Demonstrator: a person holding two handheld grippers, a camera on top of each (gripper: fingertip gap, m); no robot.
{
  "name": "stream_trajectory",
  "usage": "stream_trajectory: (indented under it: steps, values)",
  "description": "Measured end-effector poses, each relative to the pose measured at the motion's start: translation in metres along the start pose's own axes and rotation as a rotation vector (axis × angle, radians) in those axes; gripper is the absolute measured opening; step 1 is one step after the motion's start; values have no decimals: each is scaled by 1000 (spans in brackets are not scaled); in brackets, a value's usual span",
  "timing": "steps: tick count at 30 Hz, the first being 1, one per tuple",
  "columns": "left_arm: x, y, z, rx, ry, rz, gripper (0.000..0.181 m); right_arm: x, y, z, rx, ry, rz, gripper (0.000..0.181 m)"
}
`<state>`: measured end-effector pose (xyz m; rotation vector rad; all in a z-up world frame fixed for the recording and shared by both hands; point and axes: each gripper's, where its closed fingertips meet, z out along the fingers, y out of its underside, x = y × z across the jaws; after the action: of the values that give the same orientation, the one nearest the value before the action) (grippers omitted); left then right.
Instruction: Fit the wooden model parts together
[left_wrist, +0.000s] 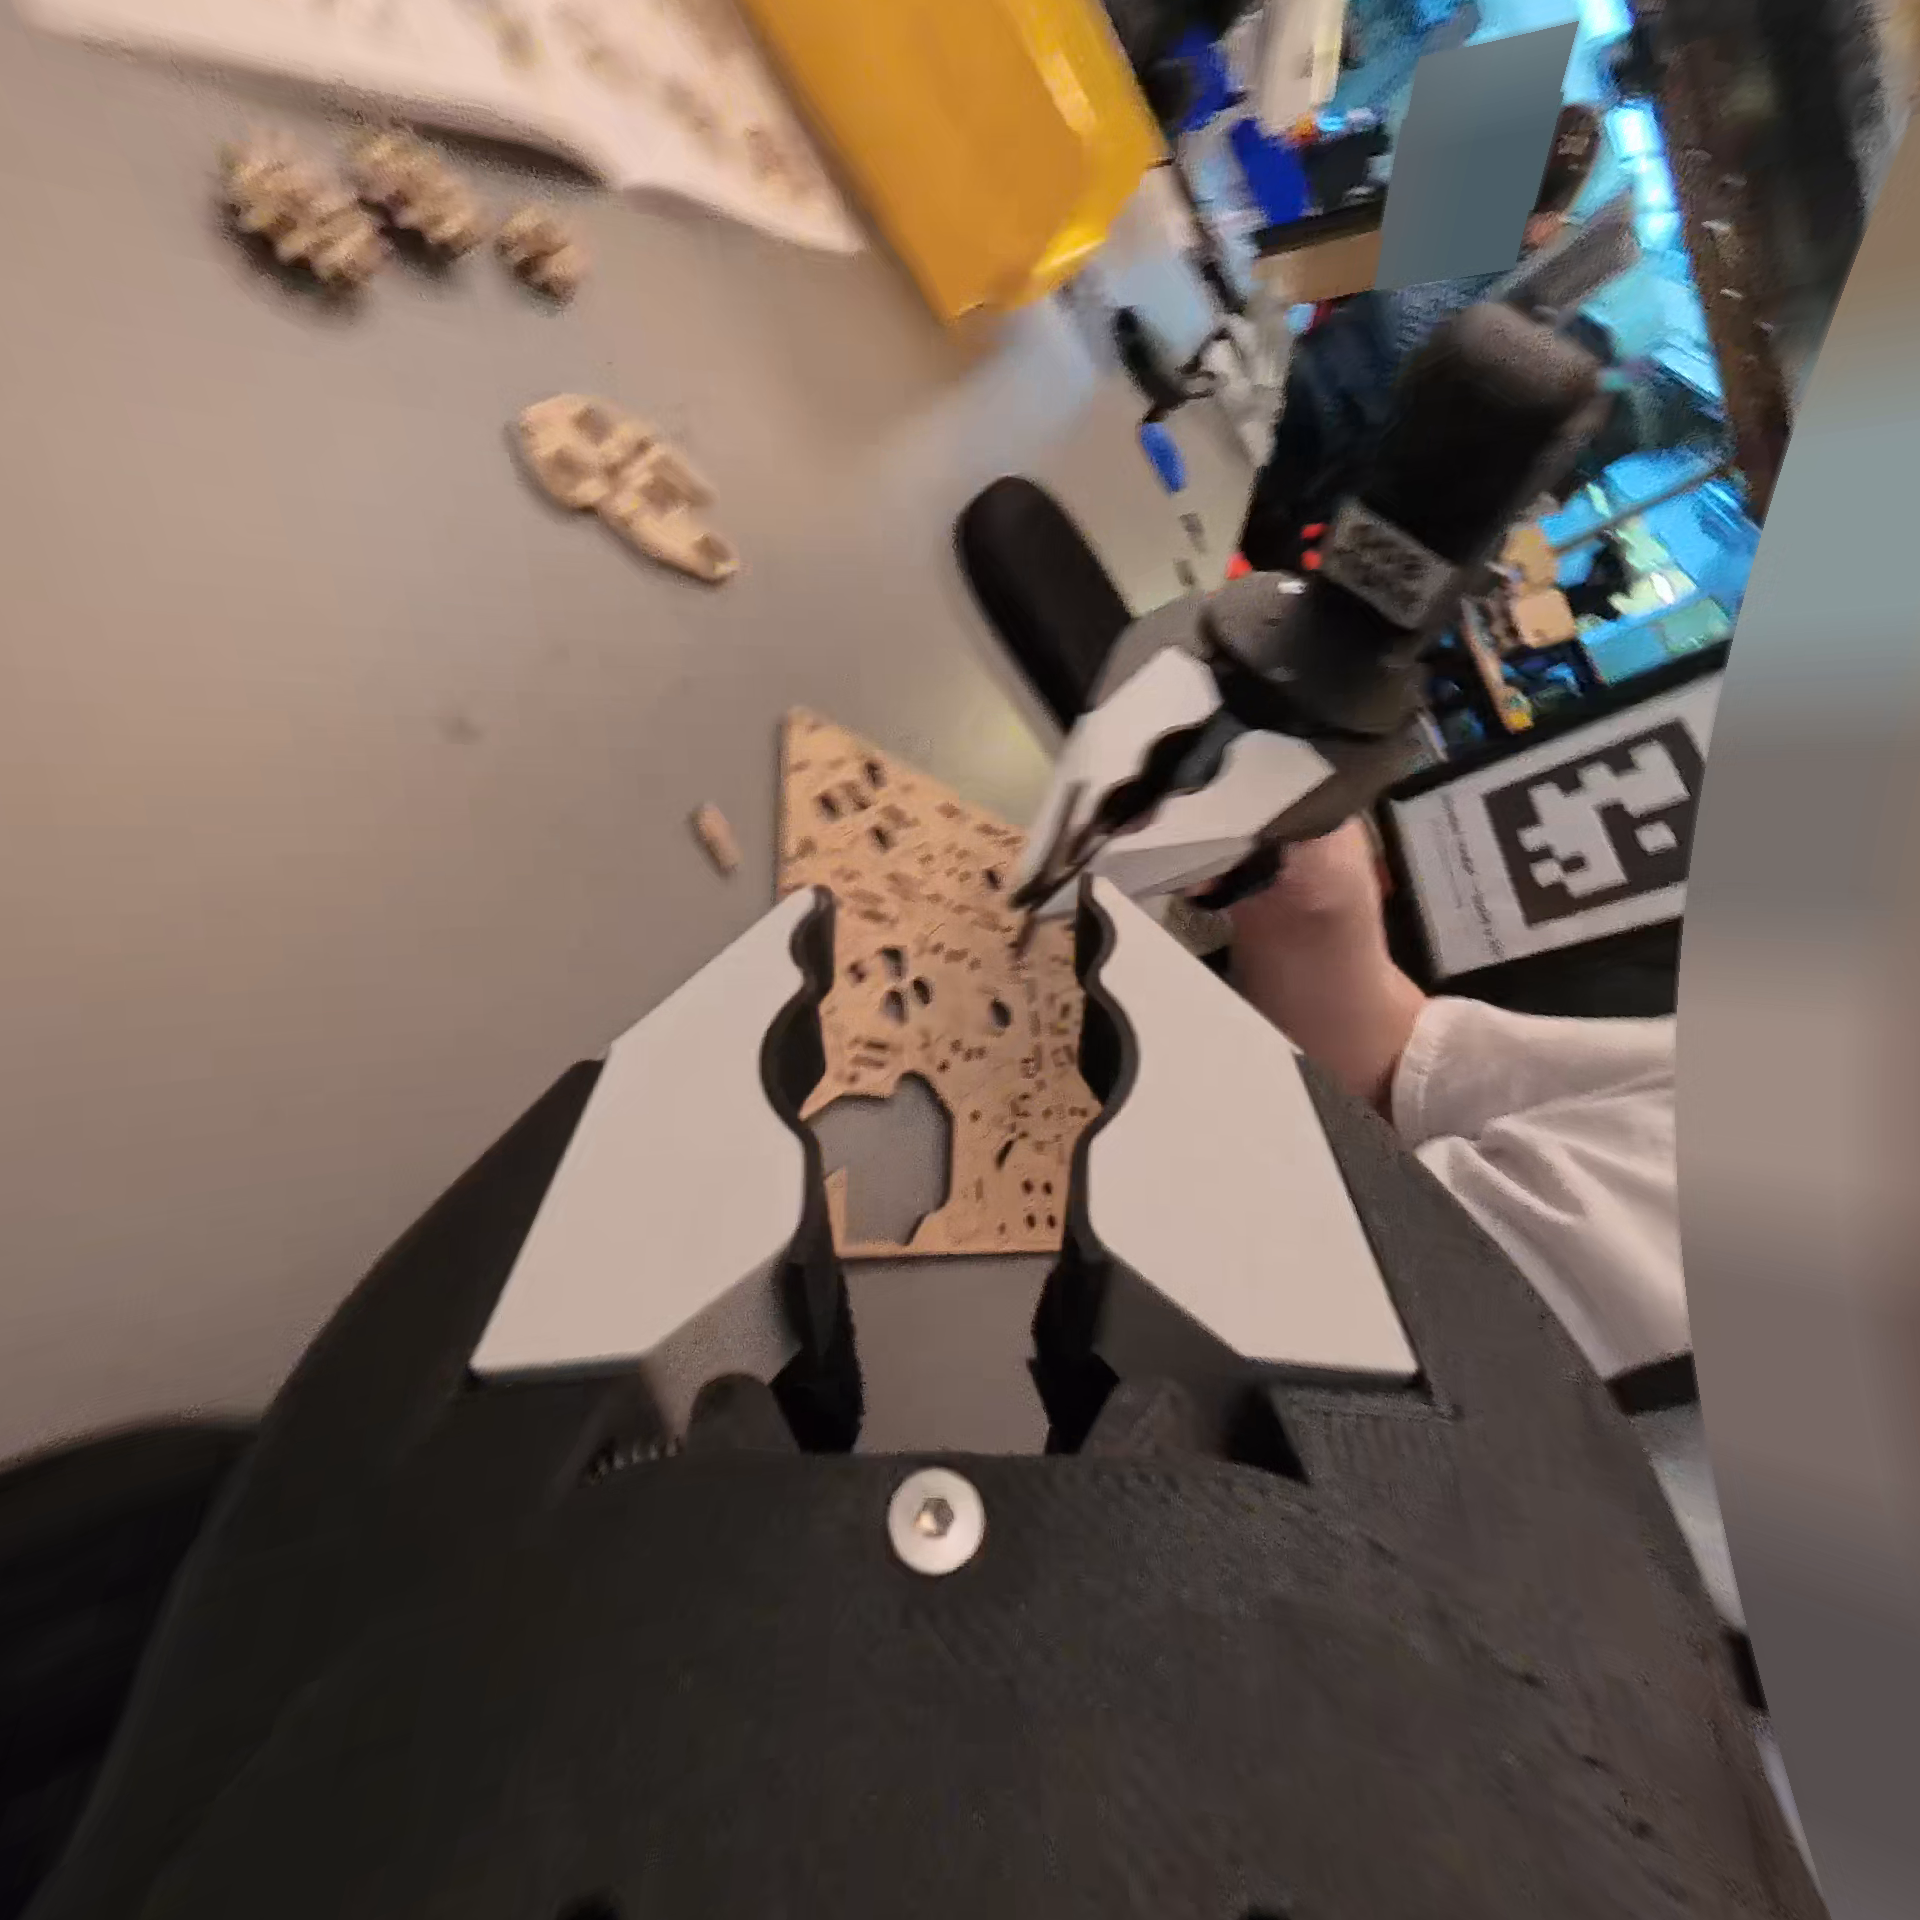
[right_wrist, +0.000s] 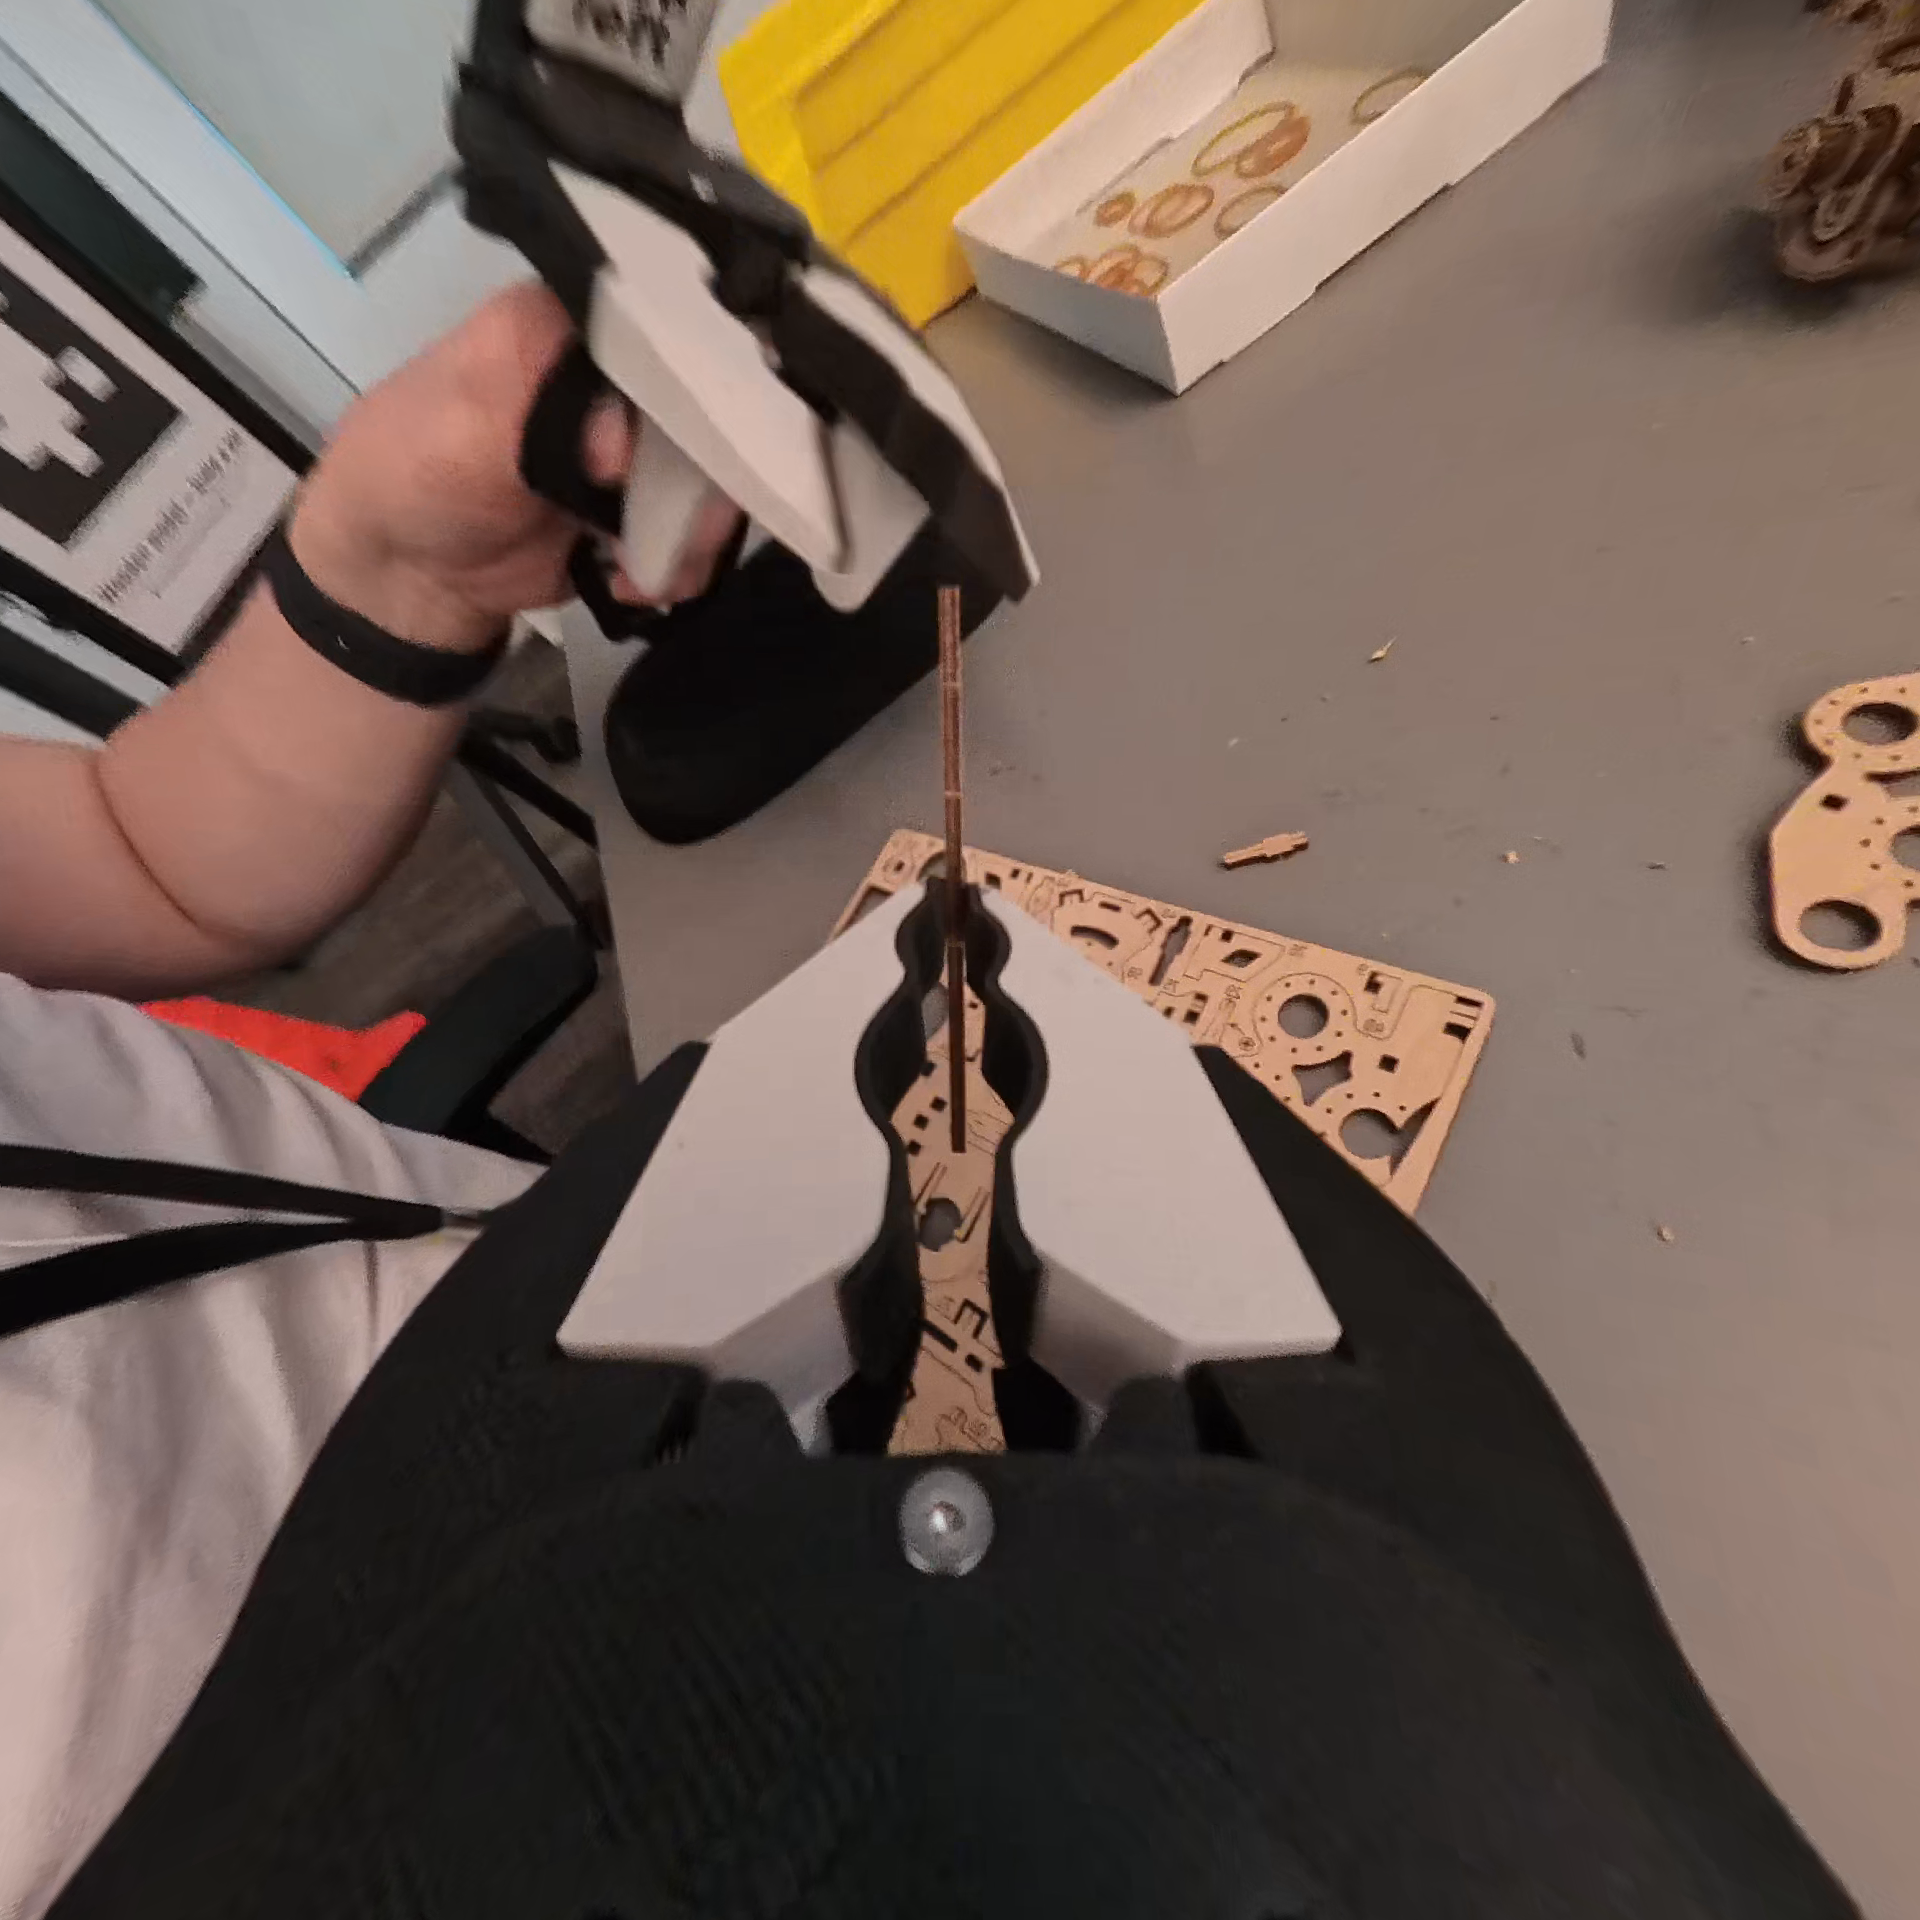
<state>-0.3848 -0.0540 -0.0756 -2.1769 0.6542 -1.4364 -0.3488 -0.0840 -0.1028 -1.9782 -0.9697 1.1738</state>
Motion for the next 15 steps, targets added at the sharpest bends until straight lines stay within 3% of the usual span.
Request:
stream_trajectory:
  steps: [4,7,13,15]
  values:
    - [24,3,15,-37,113,133,49,-8,8,10,-98,-8,-86,2]
    - [33,14,19,-98,208,137,30,-14,6,10,-93,-53,-63,3]
    - [34,29,26,-173,232,161,22,-23,7,9,-96,-119,-53,3]
    - [36,33,28,-196,252,171,3,-27,7,9,-99,-148,-68,3]
